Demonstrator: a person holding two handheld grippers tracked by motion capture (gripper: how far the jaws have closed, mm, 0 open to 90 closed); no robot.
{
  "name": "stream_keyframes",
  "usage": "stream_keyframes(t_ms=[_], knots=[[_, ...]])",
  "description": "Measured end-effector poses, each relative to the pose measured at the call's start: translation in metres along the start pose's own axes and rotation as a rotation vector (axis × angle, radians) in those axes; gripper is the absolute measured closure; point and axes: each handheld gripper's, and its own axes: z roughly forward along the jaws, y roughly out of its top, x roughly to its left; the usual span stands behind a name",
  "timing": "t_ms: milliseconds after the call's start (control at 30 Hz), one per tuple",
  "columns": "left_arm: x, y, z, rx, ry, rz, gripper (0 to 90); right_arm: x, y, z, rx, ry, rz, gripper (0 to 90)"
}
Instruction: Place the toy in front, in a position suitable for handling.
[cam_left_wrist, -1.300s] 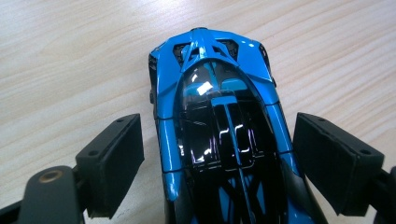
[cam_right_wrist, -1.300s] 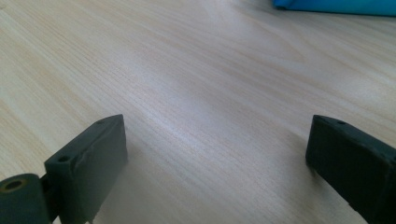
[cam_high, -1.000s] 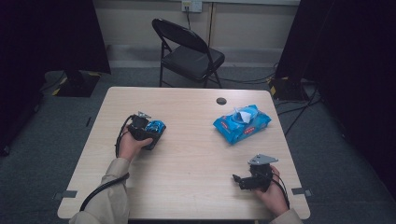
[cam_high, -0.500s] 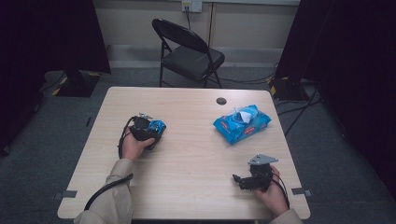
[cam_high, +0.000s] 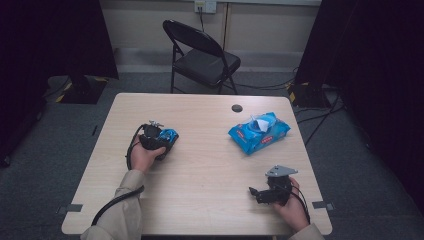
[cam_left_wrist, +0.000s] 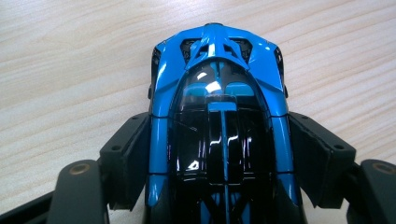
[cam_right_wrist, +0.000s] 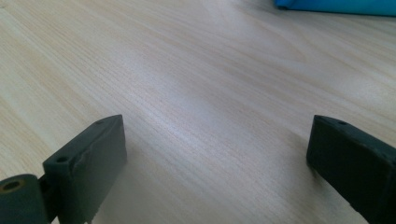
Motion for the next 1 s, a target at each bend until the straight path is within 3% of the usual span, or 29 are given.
stream_keyframes(t_ms=[1000], knots=[[0.005,0.006,-0.019,0.006,-0.011,0.018,28.3,0.0,0.0,0.0,0.0,0.001,0.0,4.3]])
